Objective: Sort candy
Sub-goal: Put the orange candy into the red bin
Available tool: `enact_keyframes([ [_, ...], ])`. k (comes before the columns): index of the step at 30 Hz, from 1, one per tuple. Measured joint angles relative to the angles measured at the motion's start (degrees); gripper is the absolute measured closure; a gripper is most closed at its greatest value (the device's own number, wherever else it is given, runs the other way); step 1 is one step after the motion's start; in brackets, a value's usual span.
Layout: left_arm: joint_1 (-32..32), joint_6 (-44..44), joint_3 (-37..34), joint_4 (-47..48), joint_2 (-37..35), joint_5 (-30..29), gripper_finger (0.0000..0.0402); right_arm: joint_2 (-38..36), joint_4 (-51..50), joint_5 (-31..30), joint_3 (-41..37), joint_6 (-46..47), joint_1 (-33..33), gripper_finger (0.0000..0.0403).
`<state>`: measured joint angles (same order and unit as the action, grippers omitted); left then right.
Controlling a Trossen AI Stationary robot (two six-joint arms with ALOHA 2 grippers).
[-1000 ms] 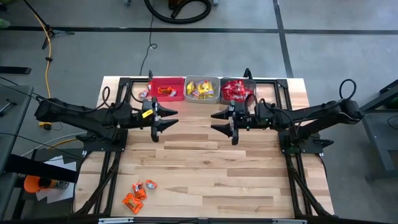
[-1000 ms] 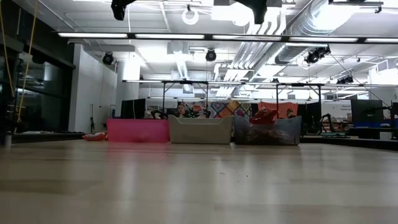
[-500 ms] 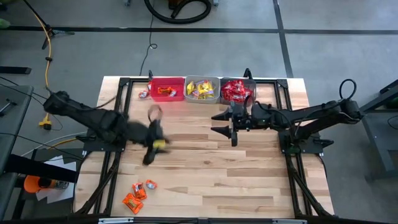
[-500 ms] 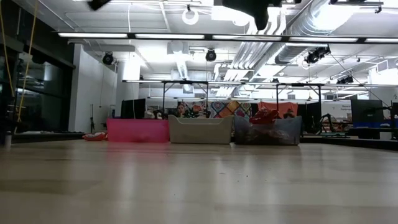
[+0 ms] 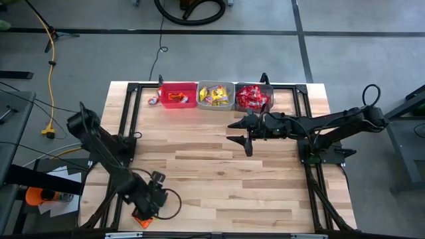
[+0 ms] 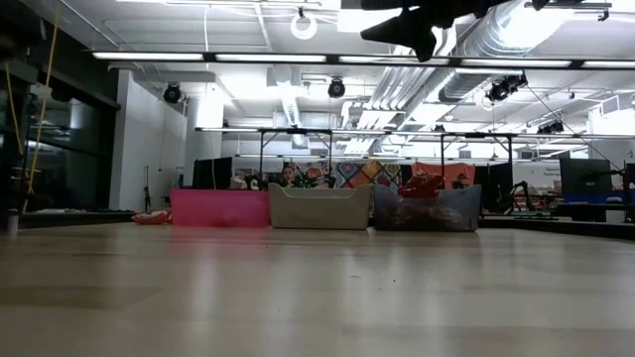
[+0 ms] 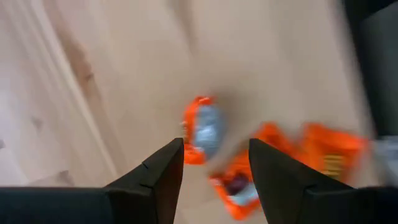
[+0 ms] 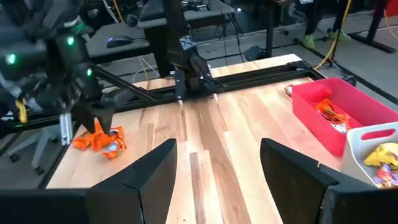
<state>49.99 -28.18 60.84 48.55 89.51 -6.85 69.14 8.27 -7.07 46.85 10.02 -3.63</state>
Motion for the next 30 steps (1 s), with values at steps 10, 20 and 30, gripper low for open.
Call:
enact_keyframes([
  [10,-1.46,-1.30,-6.41,-5.19,4.68,5.17,0.0234,0.00,-0.85,-0.05,0.00,0.42,1.61,0.0178],
  [20,-1.98,1.45,-12.10,-9.80,1.14,2.51,0.0234,0.00,-2.70,-0.05,0.00,0.45,1.76,0.0178],
  [30,-2.02,3.32,-14.62,-11.25,1.03,4.04,0.0311,0.00,-3.16,-0.08,0.00,2.99,1.76,0.0178],
])
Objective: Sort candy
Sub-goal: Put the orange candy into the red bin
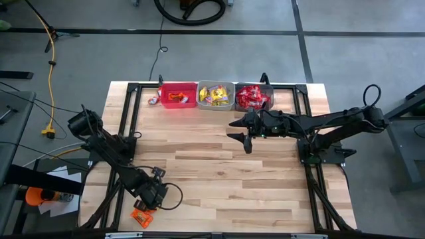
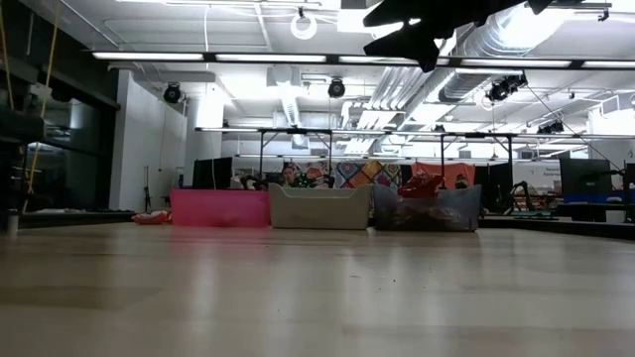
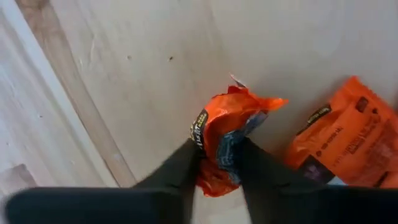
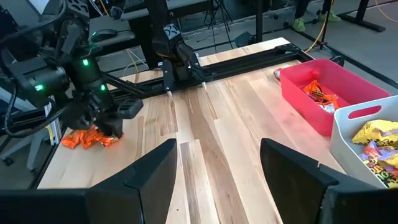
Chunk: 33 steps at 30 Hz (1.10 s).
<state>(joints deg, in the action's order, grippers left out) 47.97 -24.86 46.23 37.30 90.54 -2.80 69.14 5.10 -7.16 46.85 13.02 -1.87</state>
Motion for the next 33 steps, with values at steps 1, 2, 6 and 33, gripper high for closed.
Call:
enact_keyframes([
  [1,-0.09,0.24,0.25,0.15,-0.25,0.36,0.0334,0.02,0.00,0.00,0.00,0.00,0.00,0.0178],
  [2,-0.31,0.42,0.53,0.39,-0.72,0.92,0.0360,0.02,-0.02,0.00,0.00,0.00,0.00,0.0178],
  [6,-1.76,-0.29,2.38,2.65,-6.15,2.55,0.0384,0.02,-0.02,-0.02,0.00,0.00,0.00,0.0178],
  [33,-40.03,21.06,5.93,-5.73,-46.62,-23.03,0.0398,0.02,6.96,-2.10,0.00,7.98,3.76,0.0178],
])
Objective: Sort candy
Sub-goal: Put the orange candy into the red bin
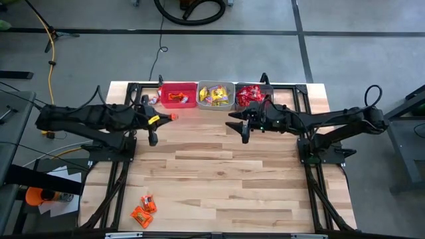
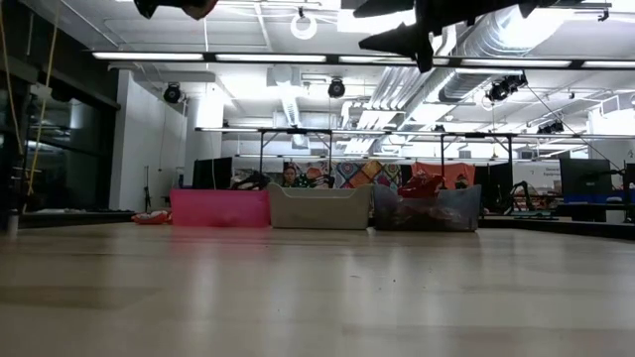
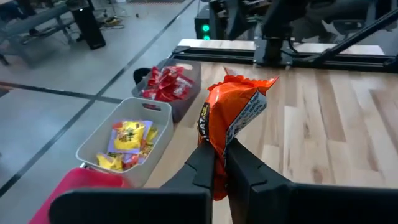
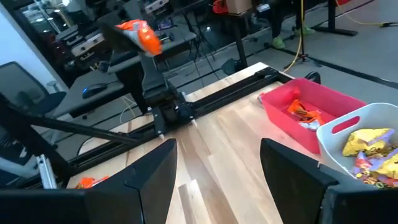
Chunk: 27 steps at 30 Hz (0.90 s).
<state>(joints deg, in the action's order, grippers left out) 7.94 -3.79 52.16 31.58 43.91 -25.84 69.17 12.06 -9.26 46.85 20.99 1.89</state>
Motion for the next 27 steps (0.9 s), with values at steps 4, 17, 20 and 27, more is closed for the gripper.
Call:
enact_keyframes([
  [4,0.77,0.00,-0.28,-1.49,0.68,0.21,0.0398,0.00,0.01,-0.05,0.00,-0.33,0.02,0.0178],
  [17,-3.55,-5.42,-25.52,-41.33,1.81,-3.32,0.0399,0.00,-0.21,-0.04,0.00,-0.42,0.02,0.0178],
  [20,-9.55,-4.91,-24.17,-41.29,4.54,-6.45,0.0399,0.00,-0.21,-0.04,0.00,-0.37,0.02,0.0178],
  [27,-31.77,-4.56,-16.49,-36.04,14.21,4.98,0.0399,0.00,-0.21,-0.04,0.00,-0.01,0.02,0.0178],
])
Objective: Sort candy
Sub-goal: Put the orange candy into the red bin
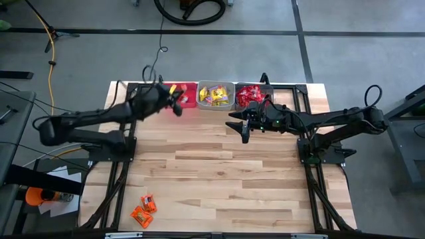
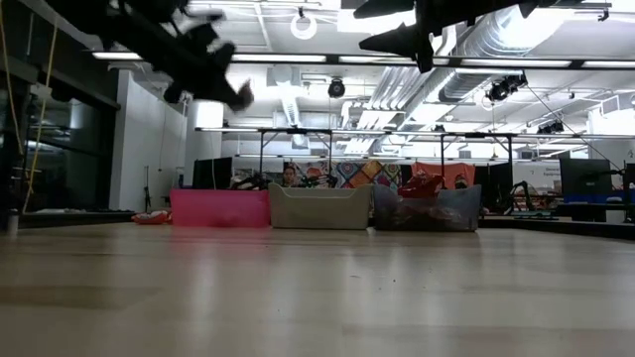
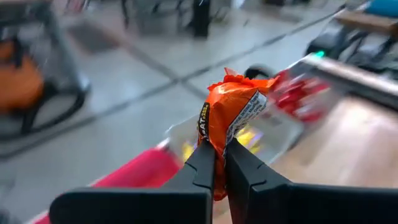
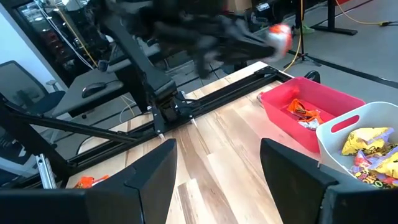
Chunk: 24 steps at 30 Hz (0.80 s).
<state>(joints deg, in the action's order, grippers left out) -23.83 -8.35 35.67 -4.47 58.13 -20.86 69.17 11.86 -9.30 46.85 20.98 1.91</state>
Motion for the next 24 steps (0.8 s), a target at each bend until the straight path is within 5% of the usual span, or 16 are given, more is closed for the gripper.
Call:
enact_keyframes([
  [4,-9.73,-4.14,1.95,3.48,7.49,6.44,0.0397,0.00,0.00,-0.01,0.00,-0.01,0.00,0.0178],
  [11,-15.35,-5.33,2.16,1.68,14.29,6.90,0.0329,0.00,0.00,0.00,0.00,-0.43,0.00,0.0178],
  [20,-15.55,-10.21,2.20,3.43,9.67,9.48,0.0220,0.00,-0.52,0.00,0.00,-3.14,0.00,0.0178],
  [24,-15.35,-14.78,2.20,3.25,4.12,20.84,0.0198,0.00,-0.46,0.00,0.00,-3.16,0.00,0.0178],
])
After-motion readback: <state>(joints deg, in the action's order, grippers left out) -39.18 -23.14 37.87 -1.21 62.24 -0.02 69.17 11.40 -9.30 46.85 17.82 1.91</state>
